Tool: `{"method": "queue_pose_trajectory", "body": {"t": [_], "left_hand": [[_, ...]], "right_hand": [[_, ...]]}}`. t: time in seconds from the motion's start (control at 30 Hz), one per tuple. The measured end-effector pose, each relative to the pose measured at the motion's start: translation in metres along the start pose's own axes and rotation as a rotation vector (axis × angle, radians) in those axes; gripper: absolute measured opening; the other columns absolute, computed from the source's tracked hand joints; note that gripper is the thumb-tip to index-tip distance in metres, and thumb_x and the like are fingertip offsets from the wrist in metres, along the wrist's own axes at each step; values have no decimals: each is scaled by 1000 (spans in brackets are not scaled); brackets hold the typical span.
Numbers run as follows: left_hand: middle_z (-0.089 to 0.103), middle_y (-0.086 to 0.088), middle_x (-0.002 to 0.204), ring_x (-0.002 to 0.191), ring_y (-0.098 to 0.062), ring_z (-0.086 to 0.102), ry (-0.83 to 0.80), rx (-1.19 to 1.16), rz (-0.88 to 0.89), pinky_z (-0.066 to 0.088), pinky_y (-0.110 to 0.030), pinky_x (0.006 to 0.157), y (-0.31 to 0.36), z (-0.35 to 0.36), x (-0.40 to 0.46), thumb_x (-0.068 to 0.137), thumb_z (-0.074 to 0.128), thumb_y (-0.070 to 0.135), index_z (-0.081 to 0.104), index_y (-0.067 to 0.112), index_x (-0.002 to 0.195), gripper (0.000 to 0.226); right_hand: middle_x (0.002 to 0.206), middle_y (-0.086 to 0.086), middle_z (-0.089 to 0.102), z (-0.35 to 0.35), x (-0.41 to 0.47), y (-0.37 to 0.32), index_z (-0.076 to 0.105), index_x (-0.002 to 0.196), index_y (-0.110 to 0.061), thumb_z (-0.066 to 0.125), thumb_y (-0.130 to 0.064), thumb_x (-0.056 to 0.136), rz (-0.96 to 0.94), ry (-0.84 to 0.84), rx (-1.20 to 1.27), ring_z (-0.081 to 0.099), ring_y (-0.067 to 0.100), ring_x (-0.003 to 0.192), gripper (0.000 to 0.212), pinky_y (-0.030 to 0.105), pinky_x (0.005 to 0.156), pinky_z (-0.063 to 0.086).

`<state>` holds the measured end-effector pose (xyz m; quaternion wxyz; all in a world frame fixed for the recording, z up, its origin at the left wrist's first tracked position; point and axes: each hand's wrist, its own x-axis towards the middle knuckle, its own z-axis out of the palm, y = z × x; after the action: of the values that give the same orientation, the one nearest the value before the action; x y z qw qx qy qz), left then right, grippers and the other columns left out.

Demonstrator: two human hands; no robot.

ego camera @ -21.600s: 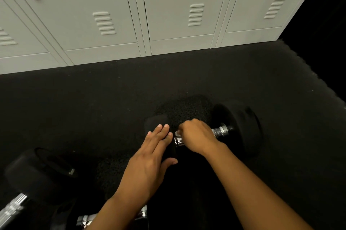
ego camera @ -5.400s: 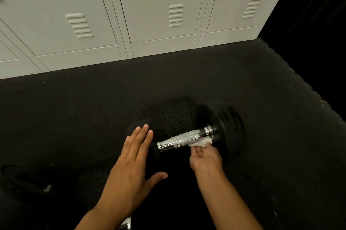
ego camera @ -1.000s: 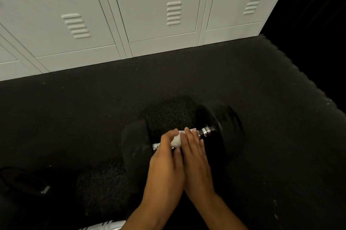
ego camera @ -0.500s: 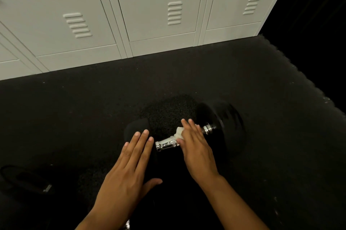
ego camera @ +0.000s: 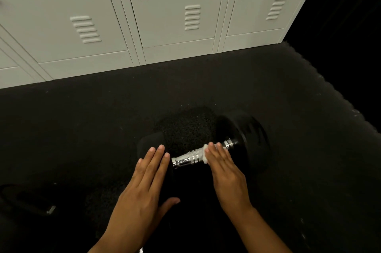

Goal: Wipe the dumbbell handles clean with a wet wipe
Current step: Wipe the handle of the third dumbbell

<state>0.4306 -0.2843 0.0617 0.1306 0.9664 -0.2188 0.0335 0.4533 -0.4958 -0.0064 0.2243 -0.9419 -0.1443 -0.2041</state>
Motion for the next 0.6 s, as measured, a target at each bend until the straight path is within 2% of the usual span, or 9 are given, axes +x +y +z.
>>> {"method": "queue_pose_trajectory", "body": {"t": [0.1,0.17,0.27,0.37,0.4,0.43,0.5,0.53,0.6], "left_hand": [[23,-9,152,141,-23,18,6,7,-7,10,-34,114,2,0,0,80,41,55,25,6,143,82],[24,-10,152,141,-23,18,2,13,-9,12,-36,114,1,2,0,80,42,55,25,6,144,82],[22,-8,153,142,-22,17,-18,1,-23,11,-35,114,0,1,0,80,42,56,23,8,145,83],[22,-8,153,142,-22,16,-26,-4,-20,10,-36,113,2,-1,-1,80,40,56,25,7,144,82],[22,-8,153,142,-22,16,-25,-4,-19,10,-36,113,1,-1,-1,80,40,56,26,7,144,82],[22,-8,153,142,-22,16,-22,-8,-18,11,-36,113,1,0,-1,80,41,55,26,7,144,81],[22,-7,154,142,-22,16,-16,-30,-21,13,-37,113,1,0,-1,80,43,54,26,7,144,82],[22,-7,154,142,-22,16,-14,-38,-23,13,-36,113,1,0,-1,79,44,54,26,7,145,82],[21,-6,154,142,-21,15,-18,-45,-28,10,-34,114,2,-1,0,79,44,54,23,9,146,83]], "right_hand": [[126,17,56,5,12,1,58,119,1,64,7,78,130,32,-81,50,30,121,42,42,103,38],[120,19,60,10,27,-1,62,113,0,72,11,70,247,17,-119,54,32,116,46,47,99,35],[124,18,58,9,21,-3,59,118,-1,66,11,75,268,38,-107,51,31,119,46,45,101,34],[129,15,54,3,-1,-7,54,125,-2,60,9,80,237,77,-30,49,25,122,46,33,104,37],[128,13,54,0,-4,-13,54,124,-3,59,8,82,296,95,18,51,23,119,44,30,101,40],[126,11,57,-1,-7,-21,56,123,-6,59,6,84,426,114,90,55,22,114,41,27,96,44],[116,9,64,-3,0,-42,60,120,-9,54,-6,90,847,236,318,64,20,99,31,23,83,50],[111,10,66,-2,9,-48,62,117,-9,51,-10,93,1118,303,502,63,18,92,26,25,81,49],[108,17,63,0,37,-45,62,108,-2,45,-9,96,1617,486,1089,60,20,87,21,30,83,47]]}}
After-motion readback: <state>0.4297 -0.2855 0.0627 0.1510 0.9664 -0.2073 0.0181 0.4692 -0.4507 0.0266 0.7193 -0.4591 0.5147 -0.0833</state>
